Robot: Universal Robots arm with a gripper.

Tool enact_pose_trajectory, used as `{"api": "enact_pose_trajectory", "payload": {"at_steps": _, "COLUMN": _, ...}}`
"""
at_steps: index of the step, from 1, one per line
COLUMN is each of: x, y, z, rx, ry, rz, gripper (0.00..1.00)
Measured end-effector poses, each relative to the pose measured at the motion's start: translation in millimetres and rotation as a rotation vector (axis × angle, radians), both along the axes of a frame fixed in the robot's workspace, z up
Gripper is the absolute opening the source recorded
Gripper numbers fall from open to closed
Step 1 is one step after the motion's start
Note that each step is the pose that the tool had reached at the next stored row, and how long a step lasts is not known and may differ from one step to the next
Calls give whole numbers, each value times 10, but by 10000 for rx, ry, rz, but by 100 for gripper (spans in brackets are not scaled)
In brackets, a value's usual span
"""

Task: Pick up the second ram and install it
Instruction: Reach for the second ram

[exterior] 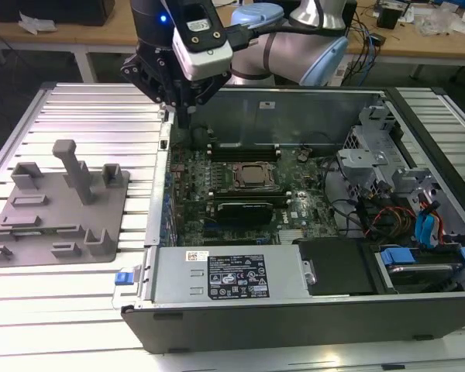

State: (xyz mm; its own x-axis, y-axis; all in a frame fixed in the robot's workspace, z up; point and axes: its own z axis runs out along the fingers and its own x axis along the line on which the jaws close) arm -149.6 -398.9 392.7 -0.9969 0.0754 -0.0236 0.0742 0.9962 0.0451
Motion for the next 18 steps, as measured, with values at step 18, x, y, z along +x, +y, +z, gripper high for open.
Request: {"api": "enact_pose_trajectory", "payload": {"at_steps": 18, "x": -255, "y": 0, "z": -15, "rx": 0, "ry": -1, "rz": -1, "gripper": 8}}
